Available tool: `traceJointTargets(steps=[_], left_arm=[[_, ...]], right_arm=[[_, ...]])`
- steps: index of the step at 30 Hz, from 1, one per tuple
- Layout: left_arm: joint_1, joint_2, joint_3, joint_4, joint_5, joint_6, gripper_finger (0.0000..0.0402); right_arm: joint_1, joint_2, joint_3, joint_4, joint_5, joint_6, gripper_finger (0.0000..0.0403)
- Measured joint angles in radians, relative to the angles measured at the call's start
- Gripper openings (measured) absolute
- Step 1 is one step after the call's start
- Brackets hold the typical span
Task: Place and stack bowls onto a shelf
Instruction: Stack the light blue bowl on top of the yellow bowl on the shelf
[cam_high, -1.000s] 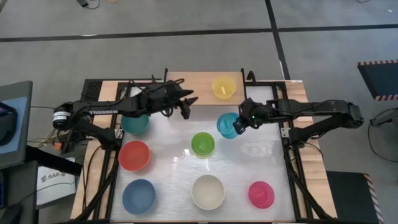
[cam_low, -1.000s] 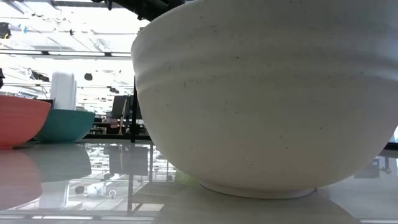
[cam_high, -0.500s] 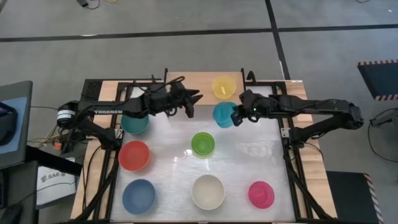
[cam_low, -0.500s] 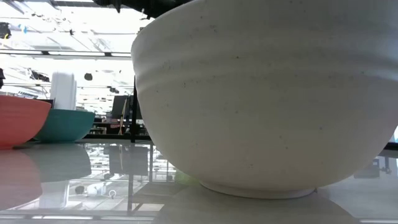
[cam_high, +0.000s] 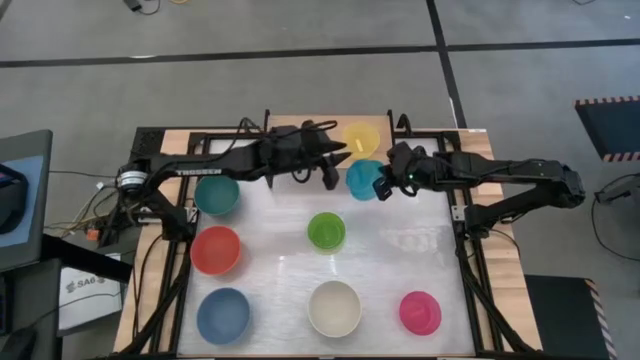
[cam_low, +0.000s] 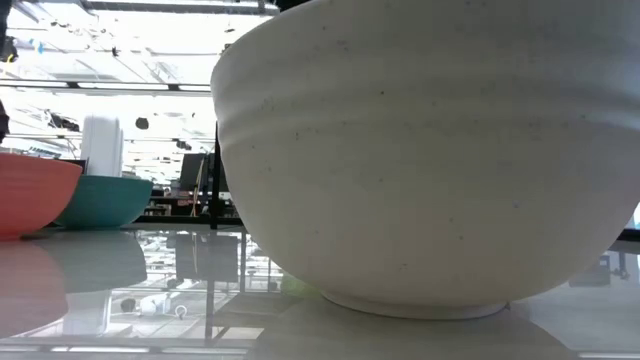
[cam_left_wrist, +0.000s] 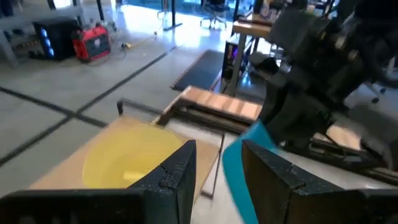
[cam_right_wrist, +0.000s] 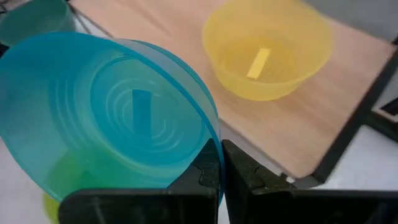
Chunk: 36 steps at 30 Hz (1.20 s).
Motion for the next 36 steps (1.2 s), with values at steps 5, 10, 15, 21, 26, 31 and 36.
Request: traceJointTargets(steps=[5,10,15,21,26,31,36], left_arm=[[0.000,0.054,0.090,-0.064,0.000,0.054,0.0113],[0.000,0.089,0.152,-0.070,-0.004,0.102,0.0119],[0.012,0.093,0.166,-0.075,-0.018,0.105,0.0165],[0.037,0.100,0.166,-0.043,-0.052,0.125,0.0204],[0.034,0.121,0.167,-0.038,-0.052,0.136,0.0202],[0.015,0.123,0.167,-0.041,-0.082,0.183,0.0193],[0.004,0.126,0.165,-0.045,-0.085,0.233,0.0190]], right_arm=[[0.009,0.000,0.000,-0.008,0.079,0.000,0.0026],[0.008,0.000,0.000,-0.004,0.179,-0.005,0.0026],[0.008,0.000,0.017,-0.002,0.311,-0.034,0.0026],[0.006,0.005,0.043,0.096,0.415,-0.190,0.0026],[-0.006,0.006,0.043,0.169,0.455,-0.321,0.0027],[-0.055,0.019,0.043,0.154,0.439,-0.293,0.0027],[-0.102,0.015,0.045,0.170,0.445,-0.242,0.0027]])
